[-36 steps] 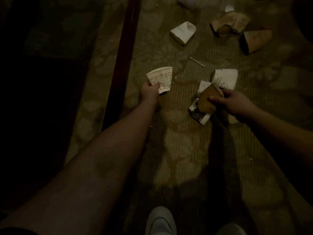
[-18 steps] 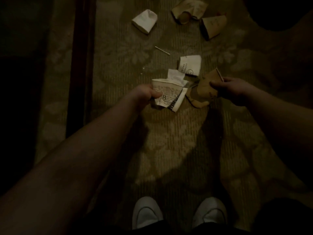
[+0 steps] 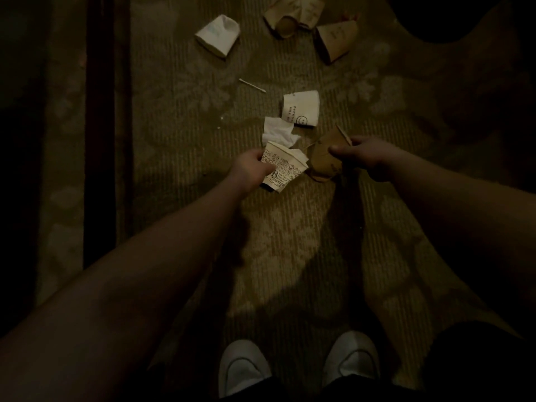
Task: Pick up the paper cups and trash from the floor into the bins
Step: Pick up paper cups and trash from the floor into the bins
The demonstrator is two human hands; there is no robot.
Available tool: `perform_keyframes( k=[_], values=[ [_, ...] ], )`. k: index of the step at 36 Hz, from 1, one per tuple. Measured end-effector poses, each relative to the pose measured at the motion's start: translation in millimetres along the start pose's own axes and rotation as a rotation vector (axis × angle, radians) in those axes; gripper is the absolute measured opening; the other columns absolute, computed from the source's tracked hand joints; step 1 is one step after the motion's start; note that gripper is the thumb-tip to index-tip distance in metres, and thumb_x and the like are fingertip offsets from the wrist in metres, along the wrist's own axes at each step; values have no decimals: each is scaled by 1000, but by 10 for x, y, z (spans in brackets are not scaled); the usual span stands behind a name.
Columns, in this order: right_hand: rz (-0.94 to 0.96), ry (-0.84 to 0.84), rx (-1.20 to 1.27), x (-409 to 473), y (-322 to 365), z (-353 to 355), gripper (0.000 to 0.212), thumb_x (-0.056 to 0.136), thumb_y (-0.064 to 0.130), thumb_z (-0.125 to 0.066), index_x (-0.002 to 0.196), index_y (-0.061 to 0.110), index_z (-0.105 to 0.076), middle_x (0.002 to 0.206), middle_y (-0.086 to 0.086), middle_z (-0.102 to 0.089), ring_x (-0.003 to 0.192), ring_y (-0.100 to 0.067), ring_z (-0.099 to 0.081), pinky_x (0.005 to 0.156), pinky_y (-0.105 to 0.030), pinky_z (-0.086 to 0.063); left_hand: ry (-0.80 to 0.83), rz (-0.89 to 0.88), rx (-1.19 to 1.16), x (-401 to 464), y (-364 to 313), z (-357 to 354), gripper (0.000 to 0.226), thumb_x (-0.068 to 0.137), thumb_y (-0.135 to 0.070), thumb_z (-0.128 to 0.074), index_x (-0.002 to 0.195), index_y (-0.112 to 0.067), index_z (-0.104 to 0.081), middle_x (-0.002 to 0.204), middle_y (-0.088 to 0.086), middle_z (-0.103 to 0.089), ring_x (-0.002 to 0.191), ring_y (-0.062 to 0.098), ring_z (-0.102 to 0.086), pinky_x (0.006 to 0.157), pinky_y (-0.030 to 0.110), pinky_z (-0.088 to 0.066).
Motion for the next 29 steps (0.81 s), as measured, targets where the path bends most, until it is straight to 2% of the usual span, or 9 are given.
perform_keyframes(
  k=[3, 5, 9, 12, 14, 17, 20, 25, 29],
  values=[
    [-2, -3, 15, 0, 28, -93, 54, 86, 31, -75, 135, 20, -56, 119, -3, -66, 100, -18, -66, 88, -36, -54, -15, -37, 20, -31, -20, 1, 34, 92, -9, -66, 126, -12, -62, 116, 5, -70, 99, 18, -69, 86, 38, -58],
    [-7, -26, 4, 14, 34, -133, 60, 84, 34, -77, 138, 22, -53, 122, -5, -66, 100, -21, -67, 90, -40, -56, -23, -48, 30, -57, -39, -13, 35, 93, -8, -65, 128, -12, -60, 114, 2, -67, 101, 18, -67, 82, 33, -57],
    [8, -77, -26, 50, 64, -179, 76, 82, 40, -77, 148, 24, -43, 133, -7, -60, 102, -23, -67, 88, -42, -58, -21, -45, 11, -86, -76, -61, 37, 93, -7, -64, 129, -12, -58, 120, 8, -68, 105, 22, -68, 90, 42, -58],
    [31, -118, -24, 24, 99, -200, 73, 88, 36, -73, 150, 22, -38, 135, -4, -56, 101, -20, -64, 86, -38, -57, -9, -9, 6, -83, -90, -73, 37, 92, -8, -65, 128, -14, -57, 119, 10, -68, 102, 23, -69, 88, 45, -59],
    [51, -142, -16, 28, 98, -187, 72, 90, 32, -72, 151, 23, -36, 133, -1, -52, 99, -19, -61, 84, -36, -56, -27, 17, 3, -72, -87, -55, 34, 91, -11, -68, 122, -15, -55, 116, 11, -67, 98, 24, -70, 84, 46, -60],
    [68, -168, -27, 26, 96, -156, 80, 86, 30, -76, 152, 33, -31, 148, -9, -43, 109, -23, -60, 90, -41, -57, -49, 29, 20, -58, -73, -30, 25, 87, -11, -72, 99, -19, -52, 107, 11, -67, 92, 26, -71, 79, 49, -61],
    [21, -175, -28, 46, 49, -127, 91, 84, 30, -78, 155, 35, -22, 154, -11, -37, 114, -26, -58, 88, -41, -58, -52, 29, 25, -61, -73, -31, 28, 85, -9, -73, 91, -21, -49, 104, 12, -67, 90, 27, -71, 79, 51, -60],
    [-64, -161, -82, 66, -55, -133, 86, 81, 36, -79, 153, 21, -33, 147, -10, -47, 122, -29, -55, 96, -45, -54, -45, 53, -14, -81, -76, -38, 28, 84, -4, -72, 99, -14, -51, 105, 13, -66, 89, 29, -71, 78, 52, -61],
    [-68, -123, -72, 74, -78, -135, 84, 78, 35, -81, 149, 18, -40, 143, -9, -52, 121, -28, -57, 96, -45, -53, -31, 106, -103, -95, -20, -31, 33, 83, 1, -72, 104, -13, -52, 107, 14, -65, 90, 29, -70, 79, 50, -61]
  ],
)
Point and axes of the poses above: each hand's wrist, its own x-axis towards the middle knuckle, its own z-axis out of the back of the hand, y = z × x, the point moved 7 cm from there along x, towards the middle knuckle
